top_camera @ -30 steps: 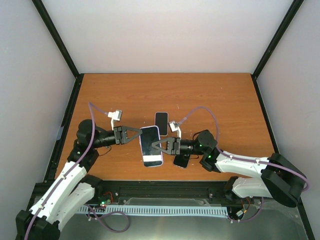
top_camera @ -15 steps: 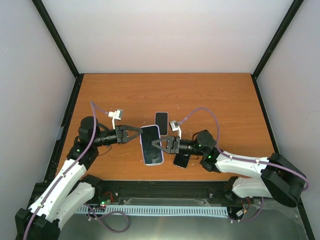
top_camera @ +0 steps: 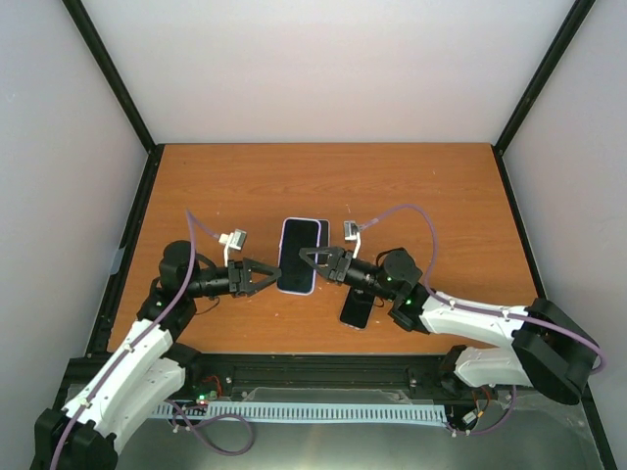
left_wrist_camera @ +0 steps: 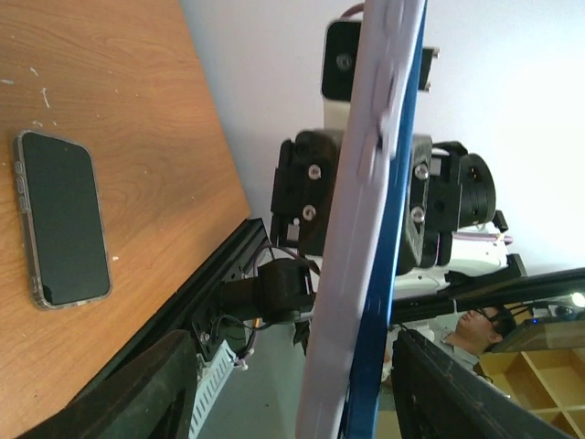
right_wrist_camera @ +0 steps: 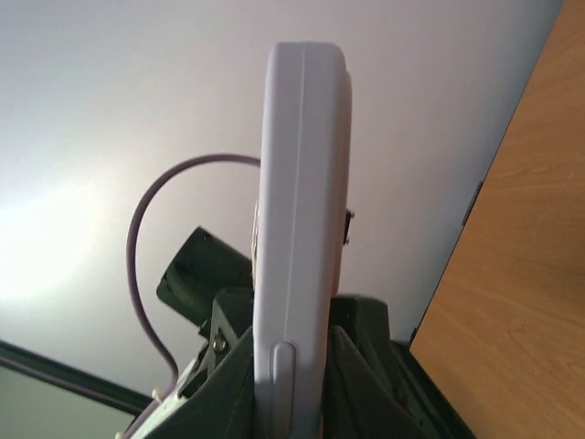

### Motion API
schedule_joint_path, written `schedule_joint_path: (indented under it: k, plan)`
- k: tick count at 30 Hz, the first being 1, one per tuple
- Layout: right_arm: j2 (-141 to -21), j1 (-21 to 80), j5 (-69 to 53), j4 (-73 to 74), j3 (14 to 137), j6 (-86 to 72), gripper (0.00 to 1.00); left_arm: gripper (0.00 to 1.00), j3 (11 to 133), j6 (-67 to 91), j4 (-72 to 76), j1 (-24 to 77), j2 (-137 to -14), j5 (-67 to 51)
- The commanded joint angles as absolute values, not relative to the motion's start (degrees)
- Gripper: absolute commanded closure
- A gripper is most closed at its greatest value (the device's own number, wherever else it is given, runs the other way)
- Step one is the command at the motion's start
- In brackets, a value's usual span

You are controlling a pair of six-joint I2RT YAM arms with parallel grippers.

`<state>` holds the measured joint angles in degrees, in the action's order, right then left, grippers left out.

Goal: Put the phone into the phone case

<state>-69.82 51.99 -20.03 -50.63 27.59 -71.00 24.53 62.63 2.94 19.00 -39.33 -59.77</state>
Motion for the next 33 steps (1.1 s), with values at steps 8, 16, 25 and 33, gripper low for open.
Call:
schedule_joint_path:
  k: [8,16,25,33]
  plan:
    - [-74.04,51.15,-16.24,-55.54,31.26,-72.72,0.85,0.60,24.26,62.22,6.50,18.87,-40.08,-62.93]
    - [-73.82,51.01,-16.73,-53.00,30.95,-71.88,0.83,1.00,30.27,52.74,-7.55,18.81,-42.24,-56.83]
    - [-73.31,50.98,-19.07,-52.45,30.72,-71.53,0.87,0.82,32.28,52.83,-8.45,18.80,-41.48,-55.56]
    - [-72.63,51.22,-26.65,-54.19,30.20,-70.72,0.87,0.48,33.15,54.12,-4.47,18.81,-40.21,-52.54]
